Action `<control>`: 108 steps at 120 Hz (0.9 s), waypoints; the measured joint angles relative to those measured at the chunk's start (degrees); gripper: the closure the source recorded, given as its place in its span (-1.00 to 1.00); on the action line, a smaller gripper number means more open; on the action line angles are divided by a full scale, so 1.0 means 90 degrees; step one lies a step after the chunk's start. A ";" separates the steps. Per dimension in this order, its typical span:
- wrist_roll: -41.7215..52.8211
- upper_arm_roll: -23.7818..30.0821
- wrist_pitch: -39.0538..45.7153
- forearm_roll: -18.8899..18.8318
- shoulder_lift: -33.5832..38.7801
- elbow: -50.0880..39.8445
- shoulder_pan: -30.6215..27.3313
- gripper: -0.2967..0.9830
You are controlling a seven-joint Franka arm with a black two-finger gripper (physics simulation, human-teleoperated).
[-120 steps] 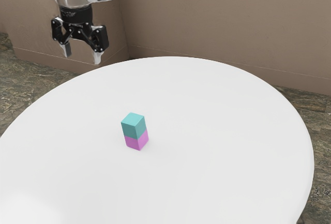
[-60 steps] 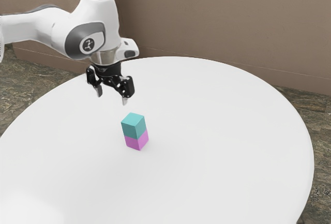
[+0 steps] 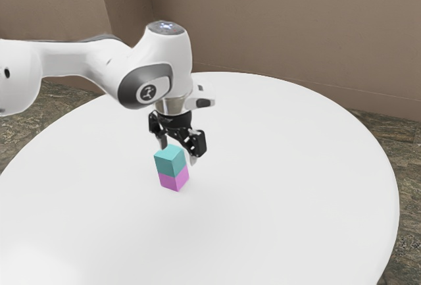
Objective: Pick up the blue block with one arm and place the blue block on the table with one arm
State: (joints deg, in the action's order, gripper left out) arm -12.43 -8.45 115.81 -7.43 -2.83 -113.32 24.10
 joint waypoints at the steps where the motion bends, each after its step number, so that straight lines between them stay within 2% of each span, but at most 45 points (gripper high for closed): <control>1: 0.0001 -0.0001 0.0004 0.0000 -0.0002 0.0000 0.0005 -0.54; 59: 0.0067 -0.0008 0.0150 -0.0001 -0.0530 0.0302 -0.0596 -0.54; 81: 0.0166 0.0000 0.0171 0.0003 -0.1290 0.0858 -0.0911 -0.54; 108: 0.0351 0.0043 0.0183 0.0012 -0.1788 0.1123 -0.1216 -0.54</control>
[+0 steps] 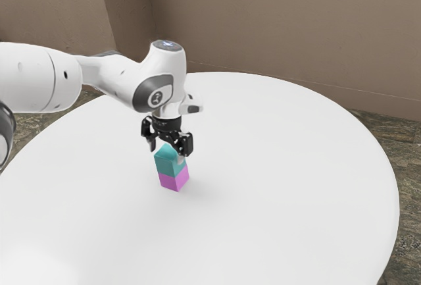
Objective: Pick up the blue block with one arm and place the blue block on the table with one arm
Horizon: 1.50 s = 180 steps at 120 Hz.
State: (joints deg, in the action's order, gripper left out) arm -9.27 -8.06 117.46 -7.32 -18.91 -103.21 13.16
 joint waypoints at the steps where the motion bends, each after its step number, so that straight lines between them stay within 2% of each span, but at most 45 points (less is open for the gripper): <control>1: 0.0006 0.0002 0.0001 0.0000 -0.0014 0.0003 -0.0001 -0.54; 25: 0.0161 0.0034 0.0010 0.0003 -0.0449 0.0377 -0.0099 -0.54; 63: 0.0376 0.0036 0.0060 0.0184 -0.0741 0.0430 -0.0218 -0.53; 89: 0.0481 0.0036 0.0108 0.0255 -0.0761 0.0470 -0.0240 -0.16; 122: 0.0545 -0.0017 0.0090 0.0278 -0.0698 0.0909 -0.0410 -0.04; 144: 0.0578 -0.0025 0.0072 0.0312 -0.0790 0.0984 -0.0946 -0.04; 167: 0.0647 0.0024 0.0068 0.0515 -0.1419 0.1185 -0.1405 -0.04; 180: 0.0760 0.0026 0.0063 0.0607 -0.1462 0.1216 -0.1438 -0.20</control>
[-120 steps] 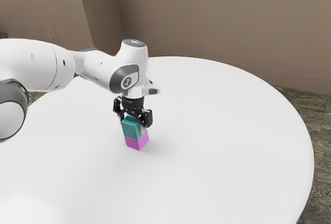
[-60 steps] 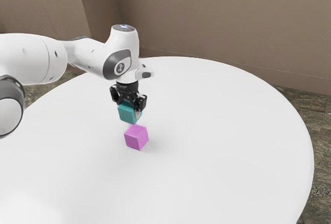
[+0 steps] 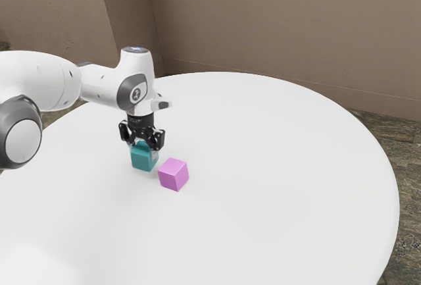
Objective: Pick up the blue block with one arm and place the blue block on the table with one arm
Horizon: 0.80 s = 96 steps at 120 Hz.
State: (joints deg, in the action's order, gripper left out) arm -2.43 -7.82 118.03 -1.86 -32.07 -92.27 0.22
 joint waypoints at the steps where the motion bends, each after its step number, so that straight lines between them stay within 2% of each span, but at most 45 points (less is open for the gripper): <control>1: 0.0008 0.0000 0.0000 0.0005 -0.0001 0.0001 -0.0001 -0.22; 18: 0.0133 0.0000 -0.0010 0.0031 0.0188 0.0004 0.0030 -0.37; 36: 0.0239 -0.0032 -0.0358 0.0003 0.1159 -0.0060 0.0205 -0.45; 56: 0.0312 0.0009 -0.1549 -0.0103 0.2363 0.0309 0.0500 -0.50; 72: 0.0341 0.0025 -0.2698 -0.0229 0.2862 0.0822 0.0931 -0.52; 96: 0.0371 -0.0001 -0.3724 -0.0433 0.3122 0.0652 0.1119 -0.53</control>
State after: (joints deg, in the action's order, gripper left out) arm 0.91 -7.83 84.51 -5.76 -3.98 -86.40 10.29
